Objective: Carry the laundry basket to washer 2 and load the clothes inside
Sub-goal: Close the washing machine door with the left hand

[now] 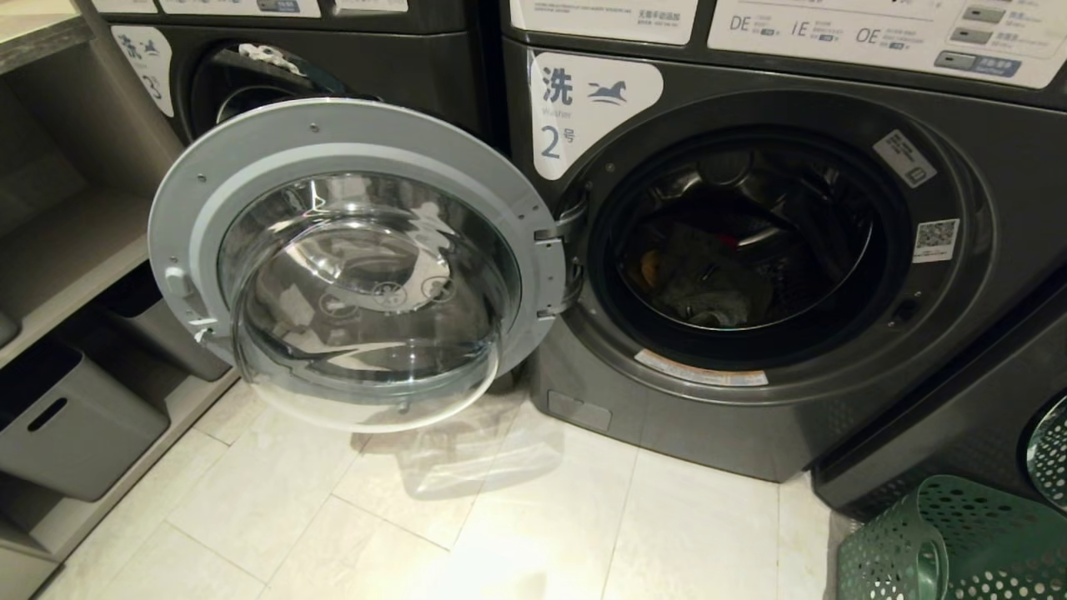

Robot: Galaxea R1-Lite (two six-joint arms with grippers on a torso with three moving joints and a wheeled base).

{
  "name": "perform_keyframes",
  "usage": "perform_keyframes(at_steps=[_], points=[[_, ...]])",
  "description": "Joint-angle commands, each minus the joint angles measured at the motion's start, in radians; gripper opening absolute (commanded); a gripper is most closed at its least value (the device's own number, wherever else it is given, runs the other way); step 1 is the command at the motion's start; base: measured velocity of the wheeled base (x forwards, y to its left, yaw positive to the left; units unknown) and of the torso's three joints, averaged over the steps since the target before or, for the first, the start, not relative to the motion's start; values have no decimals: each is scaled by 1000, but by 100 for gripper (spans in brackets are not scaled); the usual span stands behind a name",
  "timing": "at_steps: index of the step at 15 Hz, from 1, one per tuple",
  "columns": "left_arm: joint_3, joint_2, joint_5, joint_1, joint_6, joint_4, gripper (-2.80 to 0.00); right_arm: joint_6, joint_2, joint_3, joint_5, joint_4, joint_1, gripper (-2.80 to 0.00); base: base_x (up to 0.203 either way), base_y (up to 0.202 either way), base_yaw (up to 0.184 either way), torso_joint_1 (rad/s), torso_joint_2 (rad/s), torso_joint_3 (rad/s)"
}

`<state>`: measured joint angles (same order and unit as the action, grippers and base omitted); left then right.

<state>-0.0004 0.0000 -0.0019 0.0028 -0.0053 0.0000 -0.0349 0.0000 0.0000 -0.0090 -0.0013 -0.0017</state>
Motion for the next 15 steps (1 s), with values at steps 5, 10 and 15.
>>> perform_keyframes(at_steps=[5,10,15], points=[[-1,2,0,0,-1,0,-280,0,2,0,0,0,0,-280,0,0,0,-1,3,204],[-1,2,-1,0,-1,0,-280,1,2,0,0,0,0,-280,0,0,0,4,0,114],[0,2,0,0,-1,0,-280,3,2,0,0,-2,0,-280,0,0,0,0,0,0]])
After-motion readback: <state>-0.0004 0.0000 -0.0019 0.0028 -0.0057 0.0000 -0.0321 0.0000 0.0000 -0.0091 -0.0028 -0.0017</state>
